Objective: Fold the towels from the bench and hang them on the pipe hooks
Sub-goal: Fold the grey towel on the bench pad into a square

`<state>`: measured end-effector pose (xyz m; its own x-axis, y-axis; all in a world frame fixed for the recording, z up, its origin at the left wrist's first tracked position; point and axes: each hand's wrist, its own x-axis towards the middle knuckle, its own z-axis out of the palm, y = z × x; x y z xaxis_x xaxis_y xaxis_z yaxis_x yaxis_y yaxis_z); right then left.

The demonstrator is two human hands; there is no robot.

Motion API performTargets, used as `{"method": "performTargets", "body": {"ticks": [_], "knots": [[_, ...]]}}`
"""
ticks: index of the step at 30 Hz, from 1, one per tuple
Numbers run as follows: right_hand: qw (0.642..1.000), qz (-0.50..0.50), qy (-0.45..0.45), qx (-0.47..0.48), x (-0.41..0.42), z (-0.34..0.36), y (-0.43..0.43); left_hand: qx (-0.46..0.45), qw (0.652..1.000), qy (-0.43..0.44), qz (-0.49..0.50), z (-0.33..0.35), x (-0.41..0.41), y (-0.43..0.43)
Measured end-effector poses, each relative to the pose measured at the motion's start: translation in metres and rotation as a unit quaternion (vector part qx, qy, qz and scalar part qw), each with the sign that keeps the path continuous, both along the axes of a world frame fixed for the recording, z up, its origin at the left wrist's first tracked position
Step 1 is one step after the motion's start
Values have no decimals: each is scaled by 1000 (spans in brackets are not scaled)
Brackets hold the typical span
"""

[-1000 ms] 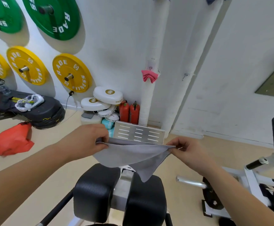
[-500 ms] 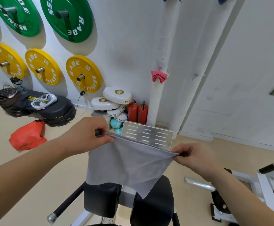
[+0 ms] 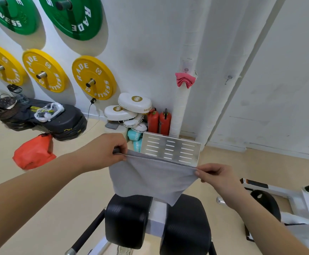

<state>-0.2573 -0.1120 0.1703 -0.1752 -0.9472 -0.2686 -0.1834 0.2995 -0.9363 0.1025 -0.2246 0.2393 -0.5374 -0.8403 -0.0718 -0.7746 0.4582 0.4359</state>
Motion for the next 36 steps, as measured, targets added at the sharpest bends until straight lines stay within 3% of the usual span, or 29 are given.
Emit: {"method": "performTargets", "body": {"ticks": [4, 7, 12, 16, 21, 26, 36], "knots": [[998, -25, 62, -23, 19, 6, -33, -18, 999, -29, -13, -3, 14, -36], [989, 18, 142, -26, 31, 9, -49, -20, 1000, -17, 4, -12, 32, -48], [962, 125, 224, 93, 59, -20, -38, -17, 996, -70, -58, -73, 79, -34], [924, 207, 284, 147, 90, -69, -8, 59, 994, -82, -52, -137, 110, 6], [899, 290, 218, 244, 126, -116, 38, 208, 977, -51, -16, -175, 146, 64], [908, 245, 130, 315, 142, -140, 71, 347, 934, 31, 76, -179, 158, 96], [938, 119, 125, 301, 153, -152, 36, 307, 922, 102, 210, -220, 131, 49]]}}
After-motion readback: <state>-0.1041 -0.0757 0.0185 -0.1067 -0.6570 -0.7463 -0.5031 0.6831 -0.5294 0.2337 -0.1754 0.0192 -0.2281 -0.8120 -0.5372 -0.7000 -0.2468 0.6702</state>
